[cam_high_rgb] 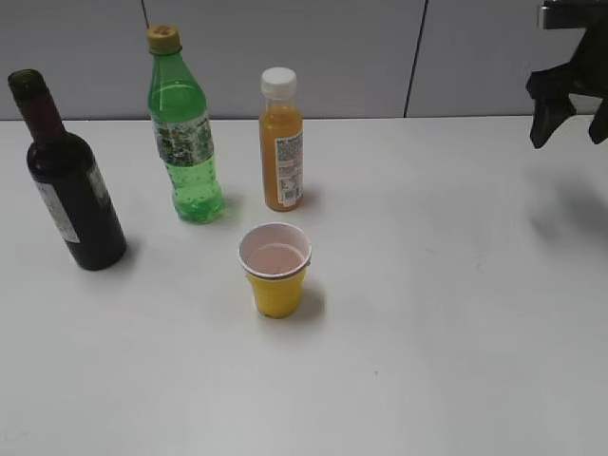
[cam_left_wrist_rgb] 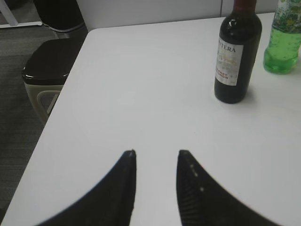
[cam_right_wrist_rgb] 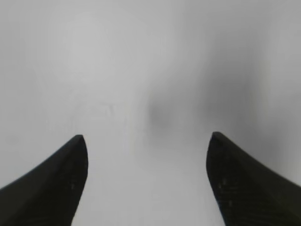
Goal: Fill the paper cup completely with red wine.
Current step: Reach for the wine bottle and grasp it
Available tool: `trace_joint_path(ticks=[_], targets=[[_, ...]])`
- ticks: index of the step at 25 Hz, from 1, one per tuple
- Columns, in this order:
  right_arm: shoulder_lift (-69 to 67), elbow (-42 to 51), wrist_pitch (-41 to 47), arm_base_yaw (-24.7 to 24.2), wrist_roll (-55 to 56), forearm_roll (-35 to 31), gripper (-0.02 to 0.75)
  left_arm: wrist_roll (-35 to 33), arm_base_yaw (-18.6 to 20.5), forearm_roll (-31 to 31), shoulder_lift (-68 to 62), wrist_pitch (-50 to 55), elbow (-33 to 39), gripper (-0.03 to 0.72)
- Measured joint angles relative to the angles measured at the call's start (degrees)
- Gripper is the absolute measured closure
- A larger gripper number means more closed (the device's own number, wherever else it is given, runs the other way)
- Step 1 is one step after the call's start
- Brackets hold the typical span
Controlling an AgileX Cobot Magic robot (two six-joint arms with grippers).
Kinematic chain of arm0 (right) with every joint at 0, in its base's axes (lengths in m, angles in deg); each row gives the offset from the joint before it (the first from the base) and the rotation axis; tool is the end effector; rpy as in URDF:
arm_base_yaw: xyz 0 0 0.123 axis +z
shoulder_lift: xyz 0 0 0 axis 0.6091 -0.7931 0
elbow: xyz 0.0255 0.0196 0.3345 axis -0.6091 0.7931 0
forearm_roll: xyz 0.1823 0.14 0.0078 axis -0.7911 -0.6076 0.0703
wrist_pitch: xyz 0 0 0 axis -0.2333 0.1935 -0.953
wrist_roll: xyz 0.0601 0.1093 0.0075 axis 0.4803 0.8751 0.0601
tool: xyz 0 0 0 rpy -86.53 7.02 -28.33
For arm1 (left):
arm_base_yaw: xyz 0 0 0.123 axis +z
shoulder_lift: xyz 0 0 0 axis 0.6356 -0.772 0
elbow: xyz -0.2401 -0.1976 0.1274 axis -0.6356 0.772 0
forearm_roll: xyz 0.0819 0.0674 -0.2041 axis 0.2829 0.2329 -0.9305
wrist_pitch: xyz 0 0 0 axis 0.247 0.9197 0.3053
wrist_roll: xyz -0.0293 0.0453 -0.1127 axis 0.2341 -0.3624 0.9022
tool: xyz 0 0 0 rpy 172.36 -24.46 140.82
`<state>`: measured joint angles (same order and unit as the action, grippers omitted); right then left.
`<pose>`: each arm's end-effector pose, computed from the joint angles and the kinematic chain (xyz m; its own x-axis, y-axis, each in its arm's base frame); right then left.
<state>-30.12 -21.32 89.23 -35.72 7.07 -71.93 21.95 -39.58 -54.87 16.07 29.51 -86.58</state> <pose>0.4514 0.0125 0.2469 -0.9710 -0.0933 -0.2202 -0.0895 0.9956 -0.0273 -0.0462 0.0031 0.2521 -0.4419 0.1326 -0.8872 0.0394 0.9909 0.1284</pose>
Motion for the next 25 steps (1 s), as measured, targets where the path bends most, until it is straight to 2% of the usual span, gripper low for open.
trace_joint_path(ticks=[4, 7, 18, 25], targets=[[1.4, -0.2, 3.2, 0.0, -1.1, -1.5, 0.146, 0.0, 0.0, 0.0, 0.0, 0.0, 0.0, 0.459], [5.4, 5.4, 3.3, 0.0, -1.3, -1.7, 0.146, 0.0, 0.0, 0.0, 0.0, 0.0, 0.0, 0.459], [35.0, 48.0, 1.3, 0.0, -2.1, -1.7, 0.146, 0.0, 0.0, 0.0, 0.0, 0.0, 0.0, 0.459], [53.5, 65.9, -7.2, 0.0, -2.2, -1.7, 0.146, 0.0, 0.0, 0.0, 0.0, 0.0, 0.0, 0.459]])
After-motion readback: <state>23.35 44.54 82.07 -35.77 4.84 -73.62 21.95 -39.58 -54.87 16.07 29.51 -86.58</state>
